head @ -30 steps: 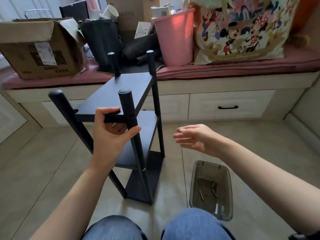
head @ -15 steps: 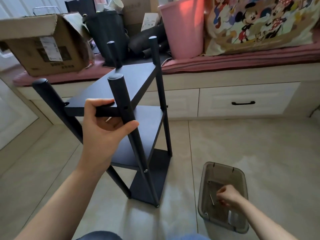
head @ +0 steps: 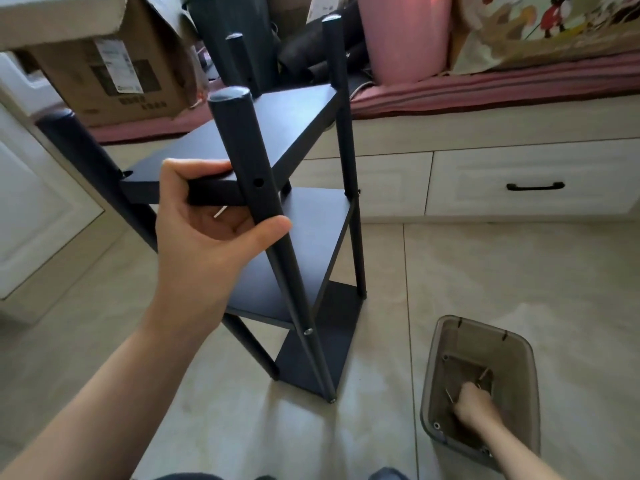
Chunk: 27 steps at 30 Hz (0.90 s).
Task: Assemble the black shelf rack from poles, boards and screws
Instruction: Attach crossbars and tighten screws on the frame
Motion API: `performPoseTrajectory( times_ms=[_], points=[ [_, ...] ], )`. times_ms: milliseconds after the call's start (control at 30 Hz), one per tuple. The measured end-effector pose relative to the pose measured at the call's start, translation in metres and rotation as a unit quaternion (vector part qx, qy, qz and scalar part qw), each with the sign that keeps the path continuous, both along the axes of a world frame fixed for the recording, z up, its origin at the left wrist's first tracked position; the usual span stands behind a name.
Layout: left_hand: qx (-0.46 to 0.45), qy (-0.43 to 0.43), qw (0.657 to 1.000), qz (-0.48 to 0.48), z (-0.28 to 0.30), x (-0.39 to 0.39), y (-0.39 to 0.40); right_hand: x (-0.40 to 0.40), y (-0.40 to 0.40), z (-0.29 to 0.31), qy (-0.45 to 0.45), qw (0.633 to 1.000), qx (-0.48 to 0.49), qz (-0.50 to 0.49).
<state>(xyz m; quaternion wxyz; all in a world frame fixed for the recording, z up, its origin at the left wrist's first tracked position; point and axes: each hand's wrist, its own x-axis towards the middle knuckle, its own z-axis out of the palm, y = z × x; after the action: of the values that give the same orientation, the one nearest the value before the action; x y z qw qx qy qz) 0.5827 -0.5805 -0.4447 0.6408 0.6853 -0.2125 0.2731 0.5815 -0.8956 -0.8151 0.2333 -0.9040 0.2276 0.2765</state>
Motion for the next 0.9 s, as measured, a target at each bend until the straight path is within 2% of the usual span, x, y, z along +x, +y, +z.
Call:
performPoseTrajectory(
  times_ms=[200, 433, 600, 733, 900],
  points=[
    [-0.014, 0.007, 1.0, 0.004, 0.0, 0.0, -0.002, 0.0, -0.003, 0.006, -0.025, 0.999, 0.026, -0.01],
    [-0.031, 0.042, 0.998, 0.022, 0.002, -0.006, -0.004, -0.005, -0.007, 0.075, -0.135, 0.988, 0.074, -0.016],
    [-0.056, 0.077, 0.995, 0.027, 0.007, -0.009, -0.009, -0.013, 0.002, 0.183, -0.248, 0.959, 0.139, 0.012],
    [-0.05, 0.087, 0.995, 0.019, 0.008, -0.012, -0.006, -0.02, 0.032, 0.291, -0.358, 0.908, 0.212, 0.053],
    [-0.053, 0.108, 0.992, 0.024, 0.012, -0.014, -0.006, -0.04, 0.078, 0.394, -0.413, 0.844, 0.325, 0.107]
  ],
)
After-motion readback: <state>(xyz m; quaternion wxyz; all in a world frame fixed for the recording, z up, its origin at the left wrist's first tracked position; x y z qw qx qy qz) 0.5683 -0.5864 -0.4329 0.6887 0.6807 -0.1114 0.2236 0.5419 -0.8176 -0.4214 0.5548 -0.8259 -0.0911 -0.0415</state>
